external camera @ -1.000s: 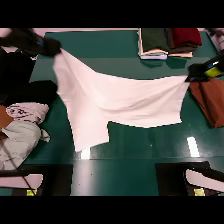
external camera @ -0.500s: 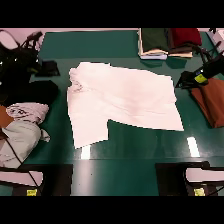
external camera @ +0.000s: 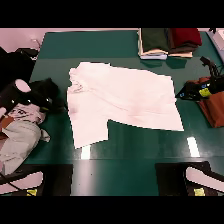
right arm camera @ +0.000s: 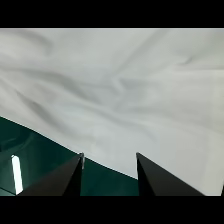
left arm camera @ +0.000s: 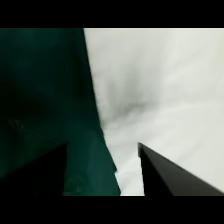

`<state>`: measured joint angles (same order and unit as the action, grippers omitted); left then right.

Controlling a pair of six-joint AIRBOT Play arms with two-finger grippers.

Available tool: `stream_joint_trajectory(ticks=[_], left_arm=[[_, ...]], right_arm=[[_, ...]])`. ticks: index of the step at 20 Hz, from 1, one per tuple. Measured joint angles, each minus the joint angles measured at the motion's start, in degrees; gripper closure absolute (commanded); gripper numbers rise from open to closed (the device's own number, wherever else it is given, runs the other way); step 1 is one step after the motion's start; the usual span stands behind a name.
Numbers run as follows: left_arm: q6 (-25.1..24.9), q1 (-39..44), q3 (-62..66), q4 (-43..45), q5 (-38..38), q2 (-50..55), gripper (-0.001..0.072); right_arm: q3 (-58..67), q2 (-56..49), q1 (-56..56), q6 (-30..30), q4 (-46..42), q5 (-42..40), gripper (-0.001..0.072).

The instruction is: Fold the shirts.

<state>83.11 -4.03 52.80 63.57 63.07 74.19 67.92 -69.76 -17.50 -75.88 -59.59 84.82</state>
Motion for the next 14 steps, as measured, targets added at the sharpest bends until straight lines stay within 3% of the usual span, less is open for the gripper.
stream_joint_trajectory(ticks=[4, 5, 7, 12, 13, 14], left_arm=[[-1.16, 1.92, -4.98, -4.04, -5.86, -0.26, 0.0191], [-1.20, 2.97, -5.49, -4.61, -6.93, -0.28, 0.0245], [-1.25, 5.09, -6.16, -5.01, -9.25, -0.15, 0.0686], [-1.40, 6.60, -3.63, -4.15, -8.96, -2.67, 0.0684], [-1.66, 6.69, -2.99, -3.82, -8.79, -4.00, 0.0684], [-1.95, 6.80, -2.54, -3.54, -8.57, -5.31, 0.0684]], right_arm=[[-1.33, 0.96, -0.28, 0.24, 1.07, -0.33, 0.0324], [-1.51, 1.05, -0.28, 0.28, 1.27, -0.37, 0.0324], [-1.66, 1.16, -0.33, 0.39, 1.31, -0.28, 0.0324], [-4.55, 1.97, -4.81, 0.52, -4.96, 1.90, 0.0318], [-6.45, 2.47, -6.84, 0.52, -6.40, 1.90, 0.0195], [-8.83, 3.02, -9.31, 0.52, -7.54, 1.79, 0.0149]])
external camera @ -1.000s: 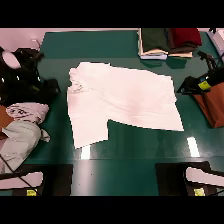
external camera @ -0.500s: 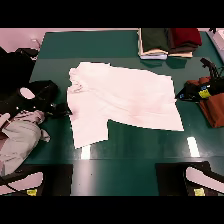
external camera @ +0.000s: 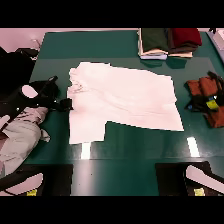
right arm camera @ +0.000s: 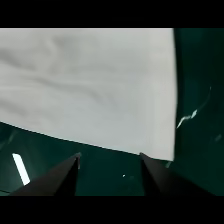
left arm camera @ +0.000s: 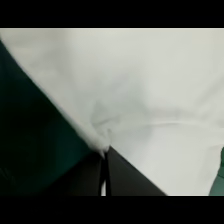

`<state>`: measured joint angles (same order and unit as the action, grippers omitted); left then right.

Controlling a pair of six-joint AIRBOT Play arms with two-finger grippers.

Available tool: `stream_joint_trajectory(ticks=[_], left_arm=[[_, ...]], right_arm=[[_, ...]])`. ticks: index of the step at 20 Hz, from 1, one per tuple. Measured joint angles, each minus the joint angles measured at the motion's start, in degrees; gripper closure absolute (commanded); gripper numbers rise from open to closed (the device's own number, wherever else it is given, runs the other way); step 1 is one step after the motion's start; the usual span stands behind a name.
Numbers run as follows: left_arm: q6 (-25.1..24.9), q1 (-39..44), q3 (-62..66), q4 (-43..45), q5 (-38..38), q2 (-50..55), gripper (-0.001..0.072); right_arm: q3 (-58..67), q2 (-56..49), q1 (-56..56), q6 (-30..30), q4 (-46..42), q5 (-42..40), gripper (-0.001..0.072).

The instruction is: Fold the shirts.

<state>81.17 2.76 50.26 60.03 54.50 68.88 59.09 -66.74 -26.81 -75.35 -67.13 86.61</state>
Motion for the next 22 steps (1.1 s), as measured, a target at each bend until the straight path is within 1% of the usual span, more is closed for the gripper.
stream_joint_trajectory(ticks=[3, 4, 5, 7, 8, 9, 10, 11, 12, 13, 14, 16, 18, 20, 22], left_arm=[[-0.33, 0.13, 0.79, 0.50, 0.48, -2.64, 0.0683], [-0.44, 0.13, 0.92, 0.59, 0.61, -3.13, 0.0684], [-0.48, 0.13, 1.01, 0.70, 0.63, -3.48, 0.0683], [-0.52, 0.13, 1.11, 0.76, 0.76, -3.89, 0.0684], [-0.55, 0.13, 1.16, 0.76, 0.76, -4.02, 0.0683], [-0.57, 0.13, 1.18, 0.79, 0.79, -4.11, 0.0683], [-0.59, 0.13, 1.22, 0.79, 0.83, -4.20, 0.0683], [-0.61, 0.13, 1.22, 0.79, 0.90, -4.22, 0.0683], [-0.61, 0.13, 1.22, 0.79, 1.05, -4.28, 0.0683], [-0.63, 0.13, 1.22, 0.79, 1.14, -4.33, 0.0684], [-0.61, 0.13, 1.25, 0.79, 1.40, -4.44, 0.0684], [-0.61, 0.13, 1.64, 0.76, 2.34, -5.38, 0.0684], [-0.50, 0.13, 3.37, 0.76, 3.04, -7.96, 0.0684], [-0.46, 0.13, 7.54, 0.90, 3.76, -12.04, 0.0684], [-0.35, 0.15, 14.25, 1.31, 4.31, -16.61, 0.0684]], right_arm=[[-8.17, 0.79, -8.63, 0.02, -1.53, -2.03, 0.0167], [-10.78, 0.61, -10.93, 0.26, -1.27, -2.32, 0.0208], [-13.03, 0.22, -12.46, 0.57, -0.87, -2.99, 0.0208], [-16.94, -0.94, -13.77, 1.01, 0.59, -4.37, 0.0218], [-18.43, -1.68, -13.70, 1.14, 1.55, -5.33, 0.0260], [-19.45, -2.40, -13.07, 1.18, 2.16, -6.23, 0.0278], [-20.24, -3.19, -11.89, 1.27, 3.21, -6.54, 0.0334], [-20.76, -3.82, -10.54, 1.40, 4.00, -6.86, 0.0450], [-21.20, -4.39, -8.85, 1.40, 4.42, -7.50, 0.0531], [-21.49, -4.59, -7.17, 1.57, 4.79, -8.26, 0.0631], [-21.73, -4.55, -5.38, 1.86, 5.11, -9.27, 0.0697], [-21.51, -2.89, -1.77, 2.27, 5.16, -10.99, 0.0695], [-18.95, 0.76, 1.03, 2.62, 5.66, -11.04, 0.0696], [-13.40, 5.73, 2.86, 2.73, 5.90, -10.56, 0.0696], [-5.07, 11.15, 3.91, 2.89, 6.08, -9.73, 0.0697]])
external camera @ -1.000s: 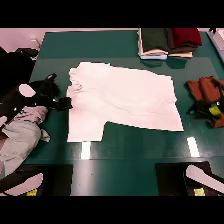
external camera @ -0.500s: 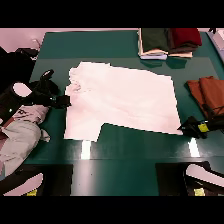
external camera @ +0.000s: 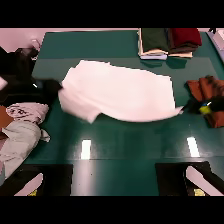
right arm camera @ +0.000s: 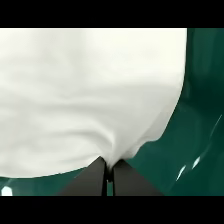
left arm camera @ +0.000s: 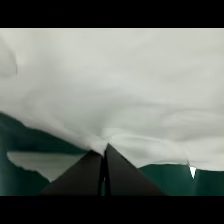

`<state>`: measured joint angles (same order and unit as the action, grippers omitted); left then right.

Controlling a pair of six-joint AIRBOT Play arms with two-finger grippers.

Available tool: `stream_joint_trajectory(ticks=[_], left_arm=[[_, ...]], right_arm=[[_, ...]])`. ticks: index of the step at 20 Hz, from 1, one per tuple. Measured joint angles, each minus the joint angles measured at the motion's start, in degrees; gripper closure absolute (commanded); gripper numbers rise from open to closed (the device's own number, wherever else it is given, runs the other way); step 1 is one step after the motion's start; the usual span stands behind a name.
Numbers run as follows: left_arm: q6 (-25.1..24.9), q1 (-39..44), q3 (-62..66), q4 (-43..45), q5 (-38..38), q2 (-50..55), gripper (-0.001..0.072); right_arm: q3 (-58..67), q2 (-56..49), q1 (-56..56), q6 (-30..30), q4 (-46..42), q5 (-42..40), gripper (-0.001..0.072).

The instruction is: Fold the shirts.

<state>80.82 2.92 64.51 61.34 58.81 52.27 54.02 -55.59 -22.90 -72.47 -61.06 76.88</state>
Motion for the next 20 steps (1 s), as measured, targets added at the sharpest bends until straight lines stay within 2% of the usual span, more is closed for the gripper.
stream_joint_trajectory(ticks=[5, 11, 15, 20], left_arm=[[0.13, -0.02, 23.91, 2.23, 0.57, -7.91, 0.0684], [1.40, -0.02, 47.43, 2.99, -1.99, -10.23, 0.0685], [2.78, -0.02, 50.10, 7.50, -0.85, -8.66, 0.0684], [5.09, 0.00, 41.24, 11.54, 6.01, 1.05, 0.0683]], right_arm=[[25.35, 9.94, 0.81, 0.00, -0.15, -2.03, 0.0696], [52.74, 10.05, 0.96, -0.96, -2.67, -2.56, 0.0697], [61.44, 6.47, 1.01, -2.32, -4.28, -0.39, 0.0697], [55.60, -0.76, 1.62, -3.26, -5.01, 2.89, 0.0697]])
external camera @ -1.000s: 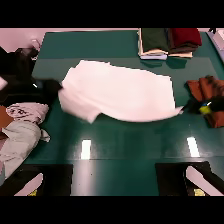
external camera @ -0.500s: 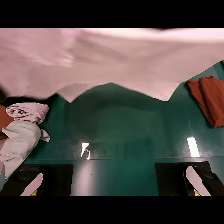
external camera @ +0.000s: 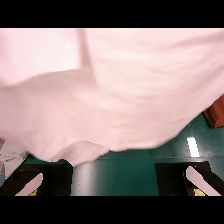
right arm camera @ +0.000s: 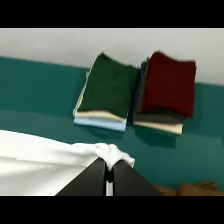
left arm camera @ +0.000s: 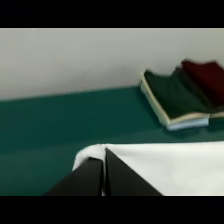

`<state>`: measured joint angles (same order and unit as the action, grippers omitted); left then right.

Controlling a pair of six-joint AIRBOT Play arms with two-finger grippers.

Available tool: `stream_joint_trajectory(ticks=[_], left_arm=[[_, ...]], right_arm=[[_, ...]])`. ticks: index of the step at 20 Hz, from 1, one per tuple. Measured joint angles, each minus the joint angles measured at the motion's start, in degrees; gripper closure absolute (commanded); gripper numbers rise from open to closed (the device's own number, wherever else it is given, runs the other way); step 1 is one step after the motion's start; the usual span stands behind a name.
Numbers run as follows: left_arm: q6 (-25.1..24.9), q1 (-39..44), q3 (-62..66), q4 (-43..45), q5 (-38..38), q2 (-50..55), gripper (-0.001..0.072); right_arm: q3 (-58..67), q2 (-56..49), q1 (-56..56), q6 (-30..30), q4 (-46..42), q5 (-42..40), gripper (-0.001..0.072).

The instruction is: Fold the shirts.

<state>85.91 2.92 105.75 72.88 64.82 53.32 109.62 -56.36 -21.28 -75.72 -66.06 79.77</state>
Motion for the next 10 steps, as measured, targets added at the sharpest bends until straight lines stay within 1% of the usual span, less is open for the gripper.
stream_joint_trajectory(ticks=[3, 7, 10], left_arm=[[0.39, 0.00, -7.87, -0.63, 1.29, 9.29, 0.0683], [0.55, 0.00, -15.06, -2.82, -0.11, 23.45, 0.0684], [0.17, 0.00, -16.59, -3.72, -3.43, 32.54, 0.0684]], right_arm=[[-8.13, -6.78, 2.54, -0.15, -1.70, 0.98, 0.0697], [-18.23, -18.51, 6.62, -0.22, -6.10, -0.28, 0.0697], [-19.28, -28.02, 8.20, -0.96, -7.45, -2.36, 0.0697]])
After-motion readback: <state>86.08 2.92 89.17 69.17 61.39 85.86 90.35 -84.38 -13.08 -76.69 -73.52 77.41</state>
